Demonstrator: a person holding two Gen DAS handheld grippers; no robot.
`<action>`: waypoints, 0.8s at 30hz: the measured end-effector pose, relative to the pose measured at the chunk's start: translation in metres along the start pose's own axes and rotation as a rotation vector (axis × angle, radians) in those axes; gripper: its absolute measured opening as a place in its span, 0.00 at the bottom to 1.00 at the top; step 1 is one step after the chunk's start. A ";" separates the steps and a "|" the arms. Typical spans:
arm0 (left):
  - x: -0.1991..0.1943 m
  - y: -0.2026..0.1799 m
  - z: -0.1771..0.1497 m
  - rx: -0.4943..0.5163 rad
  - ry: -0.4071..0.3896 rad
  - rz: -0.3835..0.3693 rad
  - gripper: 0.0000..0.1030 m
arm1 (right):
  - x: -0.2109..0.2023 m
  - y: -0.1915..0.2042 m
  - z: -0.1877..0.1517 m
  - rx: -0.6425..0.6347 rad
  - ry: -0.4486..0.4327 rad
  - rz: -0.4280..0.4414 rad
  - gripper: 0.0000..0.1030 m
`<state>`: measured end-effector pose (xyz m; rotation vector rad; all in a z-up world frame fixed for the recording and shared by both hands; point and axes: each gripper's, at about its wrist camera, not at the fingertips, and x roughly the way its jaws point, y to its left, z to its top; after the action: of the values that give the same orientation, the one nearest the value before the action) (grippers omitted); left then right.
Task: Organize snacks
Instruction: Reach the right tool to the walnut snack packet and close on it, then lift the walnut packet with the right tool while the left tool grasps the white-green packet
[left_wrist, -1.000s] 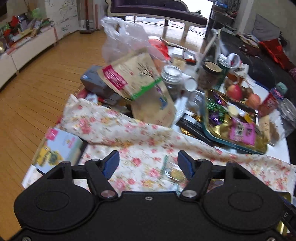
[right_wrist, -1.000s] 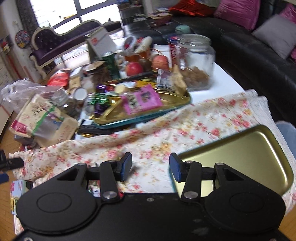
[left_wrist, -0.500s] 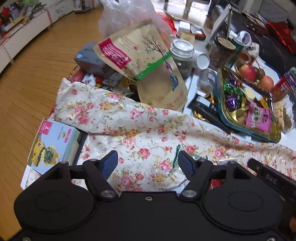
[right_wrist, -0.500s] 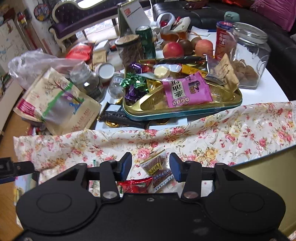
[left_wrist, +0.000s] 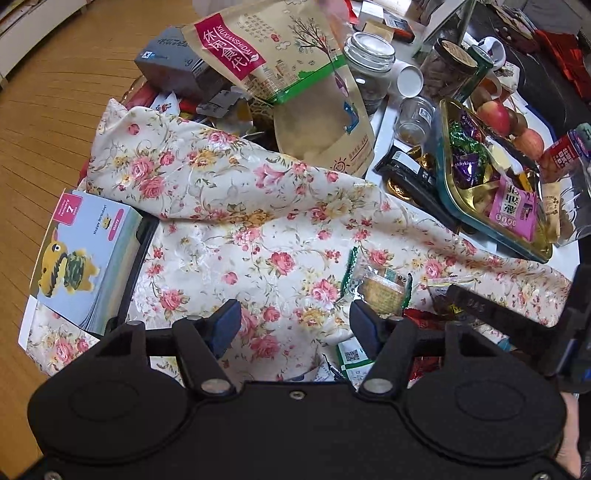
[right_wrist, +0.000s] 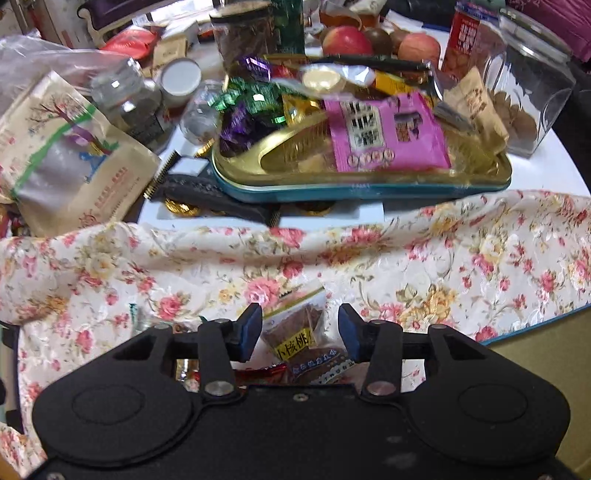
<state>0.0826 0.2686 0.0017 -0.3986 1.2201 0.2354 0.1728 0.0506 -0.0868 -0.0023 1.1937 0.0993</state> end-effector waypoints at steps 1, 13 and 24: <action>-0.001 0.001 0.000 0.000 -0.005 0.004 0.64 | 0.005 0.001 -0.002 -0.008 0.016 -0.001 0.47; 0.002 0.011 -0.001 -0.014 0.023 -0.010 0.64 | 0.016 0.033 -0.033 -0.214 -0.033 -0.084 0.36; 0.011 0.012 -0.010 0.061 0.046 0.005 0.65 | -0.039 0.018 -0.020 -0.056 -0.089 0.113 0.29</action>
<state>0.0729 0.2750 -0.0134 -0.3500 1.2705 0.1939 0.1386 0.0643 -0.0576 0.0206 1.1017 0.2297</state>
